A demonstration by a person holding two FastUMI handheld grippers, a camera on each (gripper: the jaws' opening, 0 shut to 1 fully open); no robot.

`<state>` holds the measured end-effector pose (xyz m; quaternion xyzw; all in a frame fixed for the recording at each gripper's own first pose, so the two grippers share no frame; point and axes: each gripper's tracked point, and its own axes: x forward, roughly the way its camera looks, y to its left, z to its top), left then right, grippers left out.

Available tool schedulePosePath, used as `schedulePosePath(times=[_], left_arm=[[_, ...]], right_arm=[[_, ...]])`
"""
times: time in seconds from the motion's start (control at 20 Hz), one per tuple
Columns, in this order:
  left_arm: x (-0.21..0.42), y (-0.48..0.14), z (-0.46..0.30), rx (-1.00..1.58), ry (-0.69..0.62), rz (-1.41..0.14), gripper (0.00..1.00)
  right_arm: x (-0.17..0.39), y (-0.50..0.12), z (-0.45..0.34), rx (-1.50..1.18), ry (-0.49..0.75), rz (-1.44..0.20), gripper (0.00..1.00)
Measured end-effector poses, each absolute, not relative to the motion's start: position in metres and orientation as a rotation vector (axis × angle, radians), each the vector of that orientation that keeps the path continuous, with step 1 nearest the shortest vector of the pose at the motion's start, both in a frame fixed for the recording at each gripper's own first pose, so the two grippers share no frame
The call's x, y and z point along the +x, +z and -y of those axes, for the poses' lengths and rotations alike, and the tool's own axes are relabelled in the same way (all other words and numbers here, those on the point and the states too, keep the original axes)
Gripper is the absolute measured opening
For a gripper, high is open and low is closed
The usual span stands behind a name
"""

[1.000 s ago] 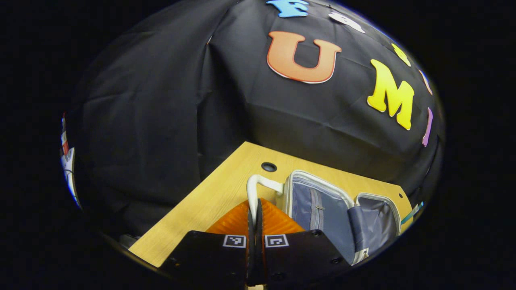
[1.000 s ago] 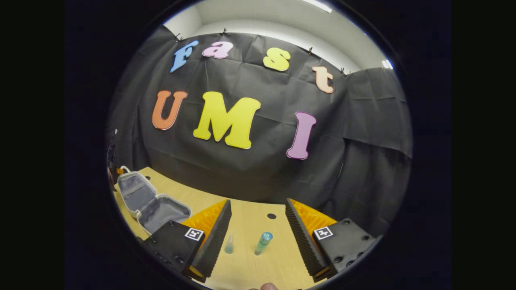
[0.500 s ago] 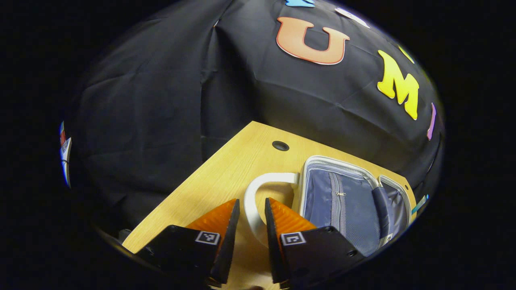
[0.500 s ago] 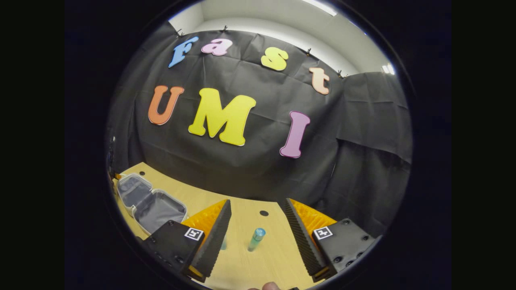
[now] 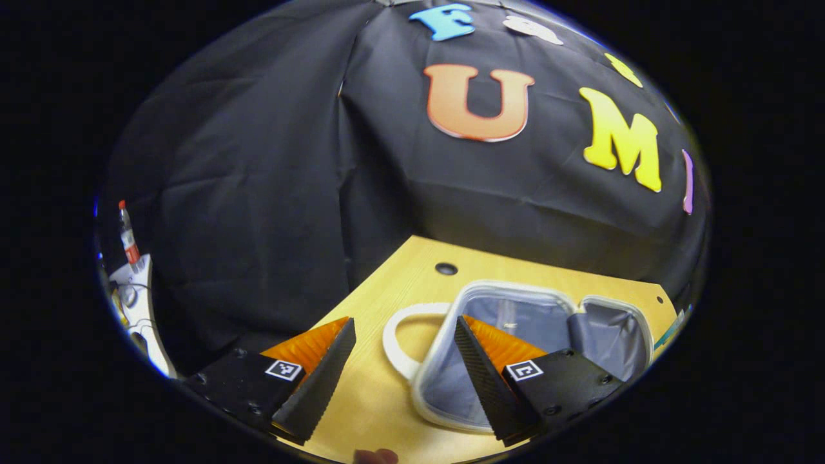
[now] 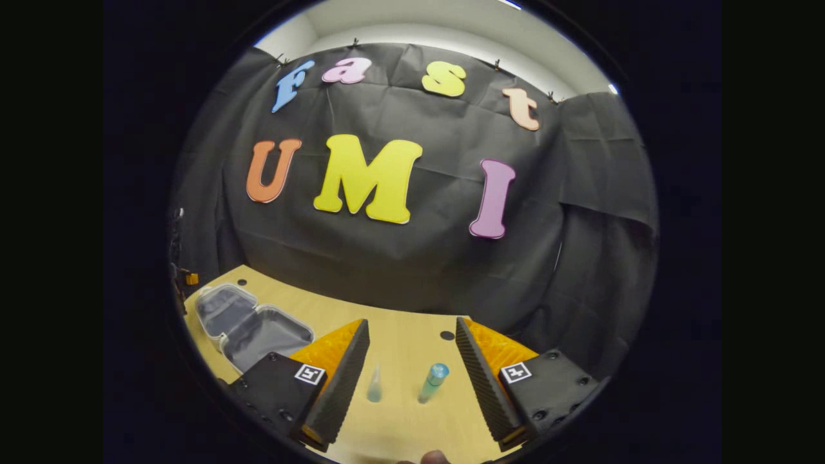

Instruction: First open the suitcase, pack the skin care products into it, and then close the suitcase.

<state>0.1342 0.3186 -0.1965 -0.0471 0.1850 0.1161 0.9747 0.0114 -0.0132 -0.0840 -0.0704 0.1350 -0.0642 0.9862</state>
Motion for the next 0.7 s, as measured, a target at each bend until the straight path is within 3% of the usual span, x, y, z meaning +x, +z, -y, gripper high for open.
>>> schedulePosePath(times=[0.35, 0.7], left_arm=[[0.109, -0.105, -0.14, -0.075, 0.137, -0.242, 0.98], [0.083, -0.129, 0.079, -0.048, -0.122, -0.312, 0.98]], right_arm=[[0.021, -0.105, 0.073, -0.086, -0.088, -0.285, 0.81], [0.018, -0.128, 0.13, -0.07, -0.063, -0.323, 0.81]])
